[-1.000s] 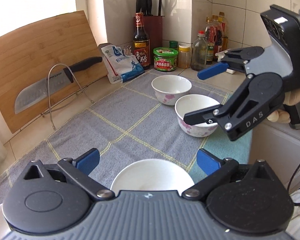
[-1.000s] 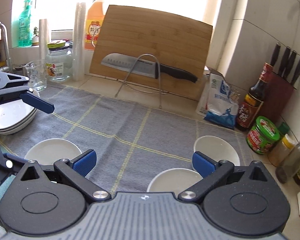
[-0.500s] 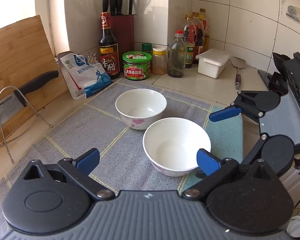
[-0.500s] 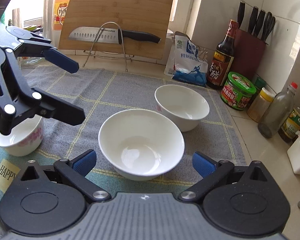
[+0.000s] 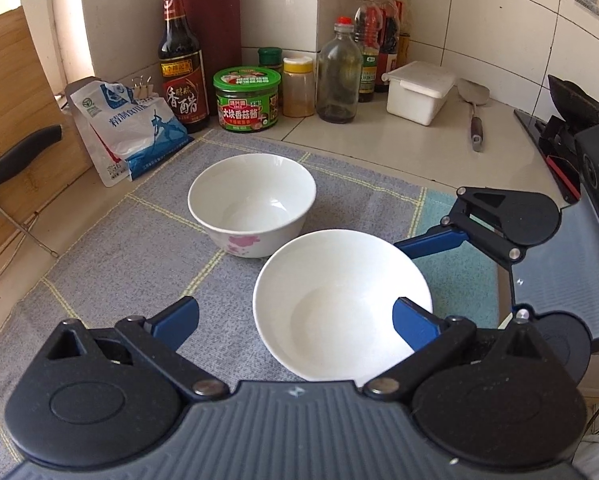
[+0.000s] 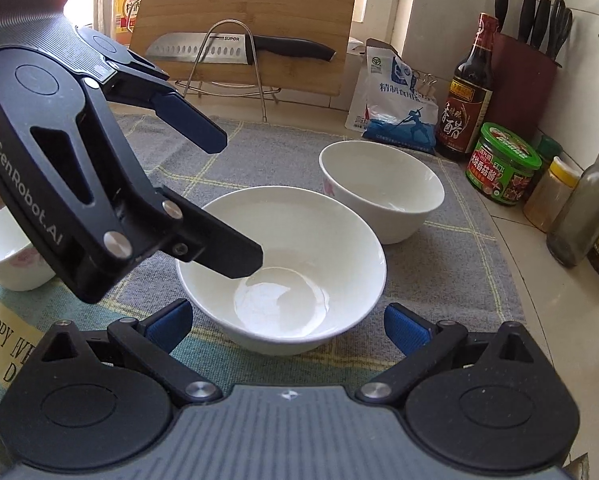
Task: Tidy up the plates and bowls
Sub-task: 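Close the left gripper on the bowl rim, then lift the bowl with the left gripper and carry it toward the plate stack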
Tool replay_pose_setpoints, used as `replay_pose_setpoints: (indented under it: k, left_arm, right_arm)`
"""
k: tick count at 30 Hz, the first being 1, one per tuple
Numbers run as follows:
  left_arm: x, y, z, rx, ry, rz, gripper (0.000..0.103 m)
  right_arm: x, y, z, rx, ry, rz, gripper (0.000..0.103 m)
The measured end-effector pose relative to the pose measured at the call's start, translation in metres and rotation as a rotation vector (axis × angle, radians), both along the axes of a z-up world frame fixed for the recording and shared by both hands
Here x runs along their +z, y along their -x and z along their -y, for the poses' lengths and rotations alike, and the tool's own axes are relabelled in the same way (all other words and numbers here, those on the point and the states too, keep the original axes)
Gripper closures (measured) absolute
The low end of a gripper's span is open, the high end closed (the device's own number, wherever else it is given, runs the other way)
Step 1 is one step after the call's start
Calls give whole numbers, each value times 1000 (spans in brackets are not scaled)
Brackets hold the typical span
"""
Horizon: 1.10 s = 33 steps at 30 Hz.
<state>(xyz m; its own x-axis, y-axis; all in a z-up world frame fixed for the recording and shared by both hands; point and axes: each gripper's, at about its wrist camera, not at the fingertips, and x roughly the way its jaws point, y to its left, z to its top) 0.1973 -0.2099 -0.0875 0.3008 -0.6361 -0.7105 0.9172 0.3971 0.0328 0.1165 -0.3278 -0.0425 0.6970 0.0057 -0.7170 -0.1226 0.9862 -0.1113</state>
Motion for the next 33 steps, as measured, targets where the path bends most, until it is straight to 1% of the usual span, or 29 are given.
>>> replay_pose_setpoints:
  k: [7, 8, 9, 11, 17, 23, 29, 33]
  left_arm:
    - [-10, -14, 12, -2, -8, -88, 4]
    - [-11, -16, 14, -5, -9, -103, 7]
    - [-12, -17, 15, -9, -11, -118, 13]
    - [-14, -20, 18, -21, -18, -141, 21]
    - [-18, -24, 20, -29, -17, -180, 31]
    - [-17, -28, 22, -36, -10, -216, 36]
    - [-17, -30, 23, -39, -10, -221, 37]
    - [-17, -31, 23, -37, -9, -226, 39]
  right_arm:
    - [0, -2, 3, 32, -15, 3, 2]
    - [0, -2, 3, 36, -16, 4, 2]
    - [0, -1, 3, 40, -17, 4, 2]
    - [1, -1, 3, 47, -20, 5, 5]
    - [3, -1, 2, 59, -20, 6, 9]
    - [4, -2, 1, 66, -18, 1, 9]
    - [8, 0, 4, 62, -51, -1, 9]
    - [10, 0, 3, 59, -54, -7, 10]
